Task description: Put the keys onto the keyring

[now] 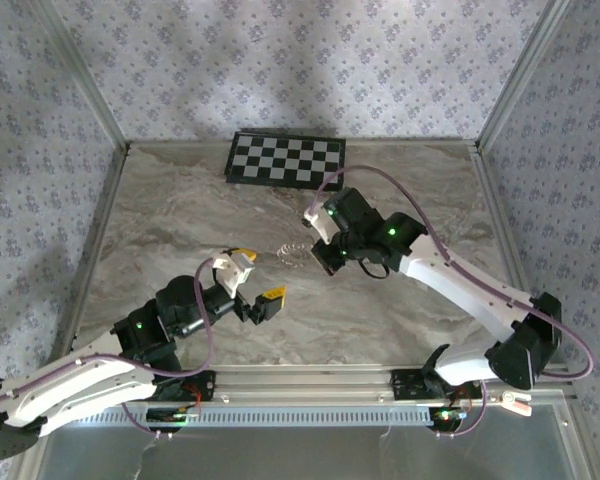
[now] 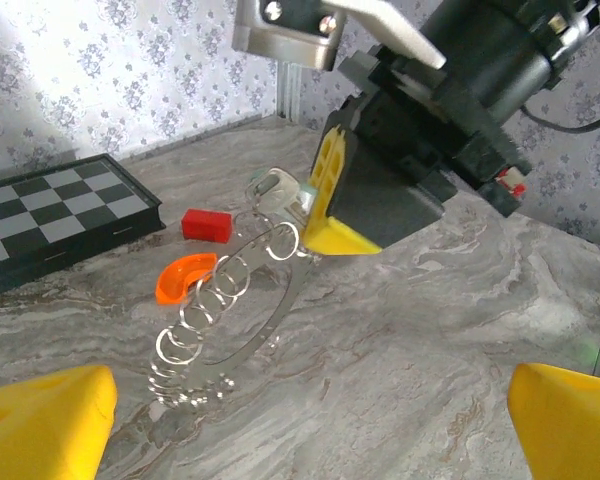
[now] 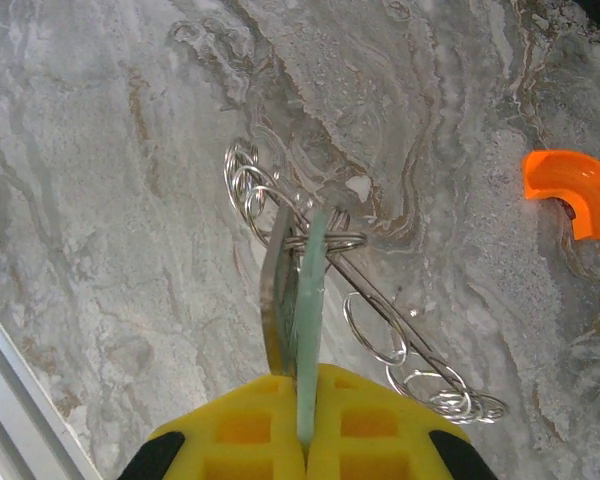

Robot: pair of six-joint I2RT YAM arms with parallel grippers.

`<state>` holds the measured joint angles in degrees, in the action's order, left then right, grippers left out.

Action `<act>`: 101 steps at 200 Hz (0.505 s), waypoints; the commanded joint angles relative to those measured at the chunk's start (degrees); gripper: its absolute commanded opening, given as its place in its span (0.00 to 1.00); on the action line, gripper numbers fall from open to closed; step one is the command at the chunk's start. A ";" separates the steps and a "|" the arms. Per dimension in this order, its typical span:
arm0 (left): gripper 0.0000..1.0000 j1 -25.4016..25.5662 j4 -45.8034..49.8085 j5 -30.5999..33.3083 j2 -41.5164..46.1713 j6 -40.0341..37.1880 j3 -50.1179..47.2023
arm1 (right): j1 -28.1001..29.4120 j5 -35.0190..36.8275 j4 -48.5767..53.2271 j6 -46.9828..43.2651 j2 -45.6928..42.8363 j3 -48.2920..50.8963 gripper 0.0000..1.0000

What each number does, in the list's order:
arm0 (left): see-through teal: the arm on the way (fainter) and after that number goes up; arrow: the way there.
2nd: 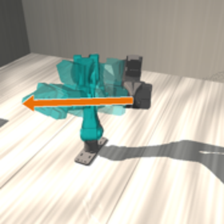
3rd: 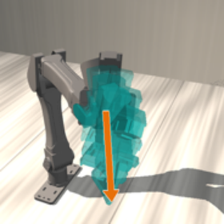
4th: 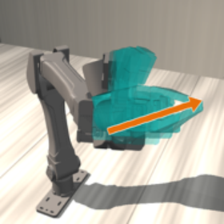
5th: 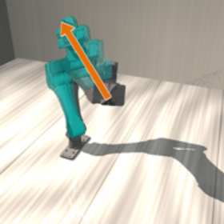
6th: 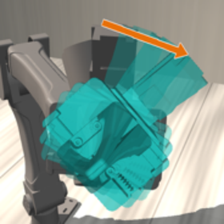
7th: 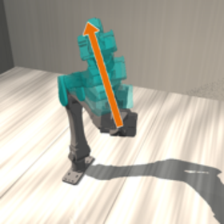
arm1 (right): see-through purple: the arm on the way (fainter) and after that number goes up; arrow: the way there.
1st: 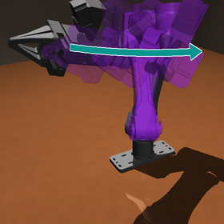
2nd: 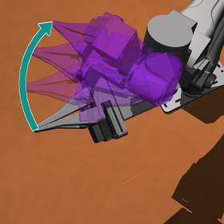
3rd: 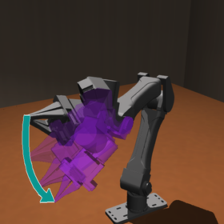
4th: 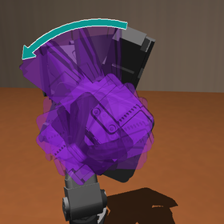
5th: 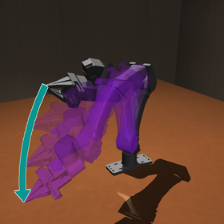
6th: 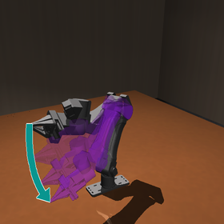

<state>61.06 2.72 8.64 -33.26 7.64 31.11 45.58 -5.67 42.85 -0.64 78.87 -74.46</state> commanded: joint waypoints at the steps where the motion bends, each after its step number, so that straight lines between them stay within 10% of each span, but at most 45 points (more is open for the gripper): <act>1: 1.00 -0.68 -1.32 0.70 0.65 0.55 -0.61 | -0.84 -1.95 -1.88 -1.24 2.13 -3.61 0.00; 101: 1.00 -1.89 -1.33 0.37 3.16 0.53 -2.64 | -2.06 -3.18 -2.80 -2.50 11.80 -10.01 0.00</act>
<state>59.66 2.74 8.62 -31.66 7.62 27.68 43.83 -8.29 41.32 -1.93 88.33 -81.19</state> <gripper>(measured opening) 0.997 0.052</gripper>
